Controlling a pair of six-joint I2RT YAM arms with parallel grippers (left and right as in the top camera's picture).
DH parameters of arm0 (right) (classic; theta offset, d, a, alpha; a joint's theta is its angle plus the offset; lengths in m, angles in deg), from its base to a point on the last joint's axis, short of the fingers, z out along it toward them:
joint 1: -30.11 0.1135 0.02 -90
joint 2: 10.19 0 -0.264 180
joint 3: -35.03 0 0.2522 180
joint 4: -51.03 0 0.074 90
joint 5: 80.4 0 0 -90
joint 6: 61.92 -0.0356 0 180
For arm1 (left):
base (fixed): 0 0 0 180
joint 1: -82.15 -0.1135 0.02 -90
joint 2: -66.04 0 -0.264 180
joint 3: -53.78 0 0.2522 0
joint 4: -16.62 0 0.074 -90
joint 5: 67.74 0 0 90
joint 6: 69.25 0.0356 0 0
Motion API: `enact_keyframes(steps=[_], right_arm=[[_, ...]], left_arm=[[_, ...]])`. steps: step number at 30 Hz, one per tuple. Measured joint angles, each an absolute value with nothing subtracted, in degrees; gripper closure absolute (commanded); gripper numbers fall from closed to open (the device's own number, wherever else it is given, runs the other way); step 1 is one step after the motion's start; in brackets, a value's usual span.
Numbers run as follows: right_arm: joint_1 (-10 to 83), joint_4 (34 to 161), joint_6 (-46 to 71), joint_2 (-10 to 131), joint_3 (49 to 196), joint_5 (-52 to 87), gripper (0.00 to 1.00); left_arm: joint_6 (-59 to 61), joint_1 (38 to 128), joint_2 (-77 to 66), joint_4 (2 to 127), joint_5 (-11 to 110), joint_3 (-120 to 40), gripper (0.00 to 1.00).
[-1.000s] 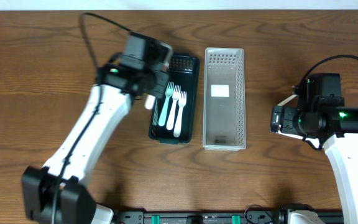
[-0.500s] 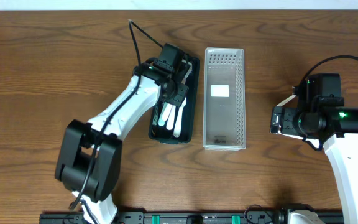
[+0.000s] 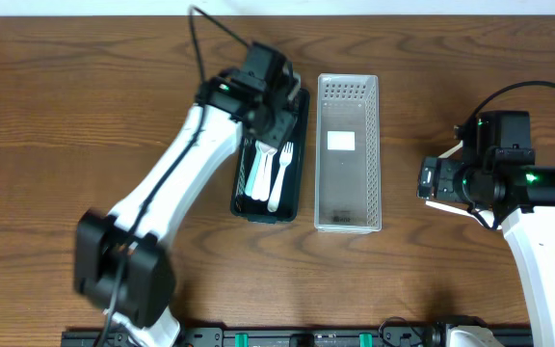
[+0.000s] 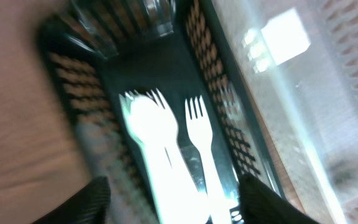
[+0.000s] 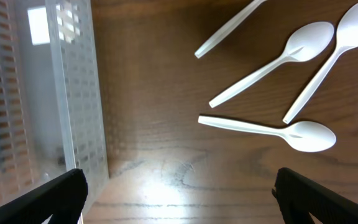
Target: Pack container
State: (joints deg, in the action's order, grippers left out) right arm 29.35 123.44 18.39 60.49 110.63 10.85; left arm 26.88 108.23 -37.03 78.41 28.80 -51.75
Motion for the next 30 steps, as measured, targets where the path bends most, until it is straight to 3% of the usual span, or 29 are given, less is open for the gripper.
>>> enact_keyframes(steps=[4, 12, 20, 30], right_arm=[[29.4, 124.6, 10.4, 60.6, 111.7, 5.3, 0.01], [26.2, 123.7, -6.3, 63.4, 125.7, -1.8, 0.01], [21.6, 127.0, -9.5, 84.1, 138.0, 3.1, 0.01], [21.7, 125.4, -11.9, 102.9, 139.8, 5.4, 0.01]], left_arm=[[27.0, 106.6, -29.9, 82.2, 24.6, -55.8, 0.13], [20.0, 90.2, -26.6, 91.1, 22.3, -56.9, 0.01], [16.6, 76.6, -33.1, 92.0, 28.5, -56.2, 0.02], [16.7, 74.2, -40.1, 92.3, 30.4, -56.1, 0.02]])
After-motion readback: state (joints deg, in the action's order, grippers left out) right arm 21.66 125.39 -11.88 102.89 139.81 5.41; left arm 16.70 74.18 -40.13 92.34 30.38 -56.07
